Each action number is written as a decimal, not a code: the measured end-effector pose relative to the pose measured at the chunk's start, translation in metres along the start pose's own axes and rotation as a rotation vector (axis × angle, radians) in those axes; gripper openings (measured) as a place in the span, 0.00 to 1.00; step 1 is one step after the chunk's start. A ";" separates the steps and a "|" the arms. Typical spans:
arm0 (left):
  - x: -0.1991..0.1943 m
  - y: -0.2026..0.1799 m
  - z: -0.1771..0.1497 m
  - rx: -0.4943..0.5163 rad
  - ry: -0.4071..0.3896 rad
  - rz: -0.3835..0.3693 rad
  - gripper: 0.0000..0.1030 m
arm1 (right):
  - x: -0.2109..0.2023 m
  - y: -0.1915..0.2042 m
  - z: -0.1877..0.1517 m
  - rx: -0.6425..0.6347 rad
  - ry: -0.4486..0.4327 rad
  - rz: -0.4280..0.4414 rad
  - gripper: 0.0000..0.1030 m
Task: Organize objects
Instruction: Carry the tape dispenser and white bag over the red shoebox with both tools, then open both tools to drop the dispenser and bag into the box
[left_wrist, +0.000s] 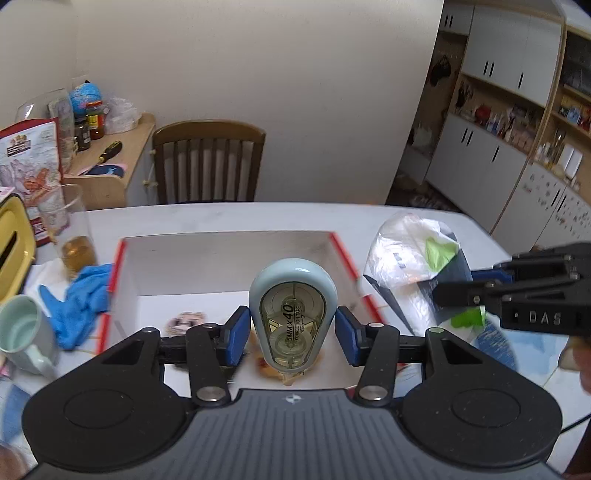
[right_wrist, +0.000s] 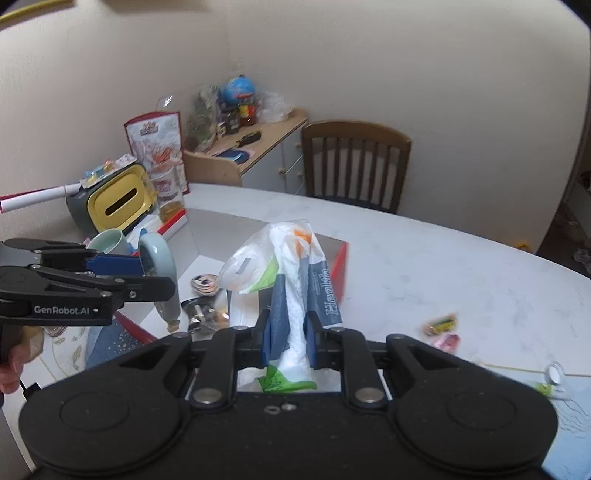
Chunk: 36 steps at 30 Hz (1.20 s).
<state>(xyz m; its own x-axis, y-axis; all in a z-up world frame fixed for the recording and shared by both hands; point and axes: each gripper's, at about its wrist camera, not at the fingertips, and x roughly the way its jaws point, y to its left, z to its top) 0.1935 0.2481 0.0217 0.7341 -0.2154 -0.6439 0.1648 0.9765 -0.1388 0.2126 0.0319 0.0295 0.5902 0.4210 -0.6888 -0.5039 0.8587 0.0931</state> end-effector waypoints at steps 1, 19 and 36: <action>0.001 0.006 0.001 0.010 0.007 0.014 0.48 | 0.007 0.003 0.003 0.001 0.012 0.002 0.17; 0.047 0.060 0.003 0.186 0.168 0.127 0.48 | 0.103 0.057 0.043 -0.103 0.115 -0.047 0.19; 0.112 0.079 -0.012 0.192 0.317 0.122 0.48 | 0.164 0.064 0.042 -0.146 0.219 -0.072 0.18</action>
<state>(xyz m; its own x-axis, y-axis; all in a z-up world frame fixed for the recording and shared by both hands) 0.2804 0.3014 -0.0706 0.5212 -0.0565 -0.8515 0.2307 0.9700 0.0769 0.3034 0.1685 -0.0477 0.4852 0.2732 -0.8307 -0.5602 0.8265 -0.0554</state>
